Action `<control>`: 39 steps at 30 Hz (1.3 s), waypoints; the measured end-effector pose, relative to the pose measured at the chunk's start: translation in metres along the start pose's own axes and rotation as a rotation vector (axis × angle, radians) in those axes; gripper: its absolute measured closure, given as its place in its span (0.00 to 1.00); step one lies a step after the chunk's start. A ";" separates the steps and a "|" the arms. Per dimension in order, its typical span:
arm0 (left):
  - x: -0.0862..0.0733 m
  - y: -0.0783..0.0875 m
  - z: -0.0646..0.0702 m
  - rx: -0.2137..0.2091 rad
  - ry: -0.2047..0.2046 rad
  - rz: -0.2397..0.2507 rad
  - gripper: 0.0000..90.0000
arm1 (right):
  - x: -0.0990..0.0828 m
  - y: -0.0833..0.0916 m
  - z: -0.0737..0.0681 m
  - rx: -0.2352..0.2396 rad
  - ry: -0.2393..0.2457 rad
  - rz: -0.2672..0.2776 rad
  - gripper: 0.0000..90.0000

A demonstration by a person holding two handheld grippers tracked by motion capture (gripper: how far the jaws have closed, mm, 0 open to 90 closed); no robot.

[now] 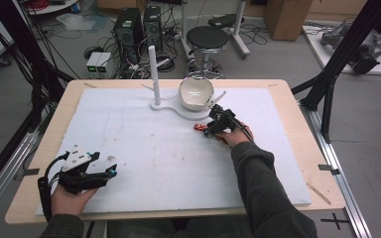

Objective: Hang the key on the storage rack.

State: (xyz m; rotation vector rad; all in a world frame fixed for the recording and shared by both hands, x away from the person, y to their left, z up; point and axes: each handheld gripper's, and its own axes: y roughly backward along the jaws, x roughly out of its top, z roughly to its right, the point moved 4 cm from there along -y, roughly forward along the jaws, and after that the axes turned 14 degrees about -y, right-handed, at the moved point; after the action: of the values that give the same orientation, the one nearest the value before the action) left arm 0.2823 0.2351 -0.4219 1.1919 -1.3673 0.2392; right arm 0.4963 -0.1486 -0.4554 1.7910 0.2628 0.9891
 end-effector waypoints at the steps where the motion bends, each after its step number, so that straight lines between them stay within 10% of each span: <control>1: 0.000 0.000 0.000 0.001 0.000 0.000 0.29 | 0.000 0.000 0.000 0.003 -0.004 0.000 0.71; 39: 0.000 0.000 -0.001 0.001 0.001 -0.003 0.30 | 0.003 0.024 0.008 0.080 -0.020 0.105 0.83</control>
State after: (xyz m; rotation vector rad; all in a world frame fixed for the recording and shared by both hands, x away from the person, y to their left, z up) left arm 0.2828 0.2359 -0.4221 1.1941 -1.3651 0.2385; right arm 0.4980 -0.1635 -0.4347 1.9025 0.2005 1.0469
